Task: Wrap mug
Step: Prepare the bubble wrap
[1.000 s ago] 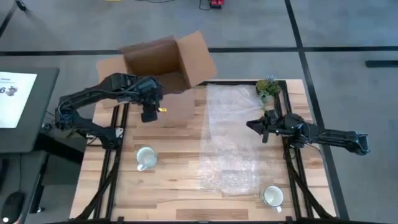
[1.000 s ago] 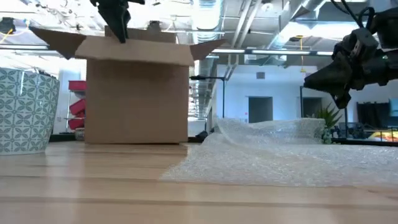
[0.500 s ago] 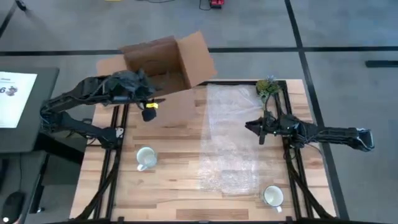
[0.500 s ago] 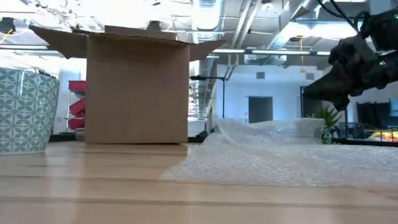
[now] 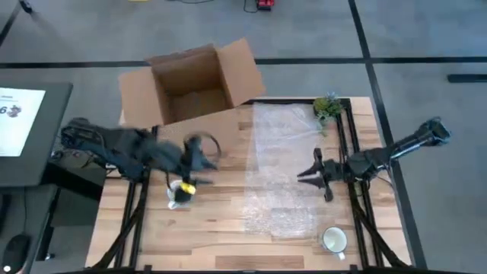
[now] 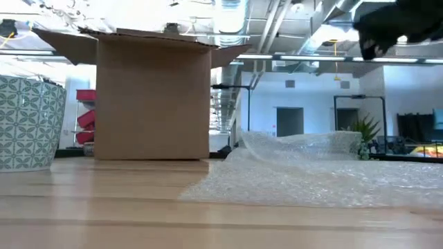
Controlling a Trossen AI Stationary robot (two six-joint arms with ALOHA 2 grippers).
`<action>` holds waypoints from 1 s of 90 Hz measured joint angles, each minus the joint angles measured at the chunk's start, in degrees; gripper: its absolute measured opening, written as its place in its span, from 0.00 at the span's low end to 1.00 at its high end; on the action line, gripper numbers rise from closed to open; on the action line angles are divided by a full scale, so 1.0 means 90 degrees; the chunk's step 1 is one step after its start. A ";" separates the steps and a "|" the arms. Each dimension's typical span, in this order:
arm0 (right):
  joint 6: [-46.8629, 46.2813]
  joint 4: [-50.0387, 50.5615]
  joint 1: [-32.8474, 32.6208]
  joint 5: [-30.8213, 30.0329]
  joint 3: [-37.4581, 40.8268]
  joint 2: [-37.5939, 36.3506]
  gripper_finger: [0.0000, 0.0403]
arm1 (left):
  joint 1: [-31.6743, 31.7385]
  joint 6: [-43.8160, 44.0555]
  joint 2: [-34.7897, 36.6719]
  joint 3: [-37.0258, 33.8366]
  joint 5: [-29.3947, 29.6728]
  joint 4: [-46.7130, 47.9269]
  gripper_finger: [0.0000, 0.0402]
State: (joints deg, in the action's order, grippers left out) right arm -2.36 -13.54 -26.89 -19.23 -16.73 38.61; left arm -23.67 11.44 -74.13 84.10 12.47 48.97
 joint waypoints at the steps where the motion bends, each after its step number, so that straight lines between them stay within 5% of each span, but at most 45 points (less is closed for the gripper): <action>1: 0.0033 -0.0005 -0.0079 -0.0074 -0.0050 0.0083 0.12 | -0.0062 0.0057 -0.0054 -0.0010 0.0016 0.0002 0.45; 31: -0.0036 0.1295 -0.1046 -0.0679 -0.2199 0.3112 0.02 | -0.2011 0.2087 -0.1790 -0.0083 0.1315 -0.0253 0.45; 52: -0.0733 0.3813 -0.0831 0.0209 -0.4124 0.4998 0.20 | -0.2835 0.3632 -0.2617 -0.0083 0.2049 -0.0278 0.45; 74: -0.1382 0.4825 -0.1122 0.0837 -0.5538 0.6907 0.43 | -0.3457 0.4154 -0.2720 -0.0115 0.2895 -0.0190 0.45; 90: -0.1931 0.5127 -0.1529 0.0840 -0.6297 0.8014 0.47 | -0.3774 0.4227 -0.2698 -0.0117 0.3356 -0.0067 0.45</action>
State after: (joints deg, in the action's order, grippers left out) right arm -19.74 32.61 -40.65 -11.67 -73.41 110.74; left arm -57.63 49.48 -98.41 83.05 42.68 48.37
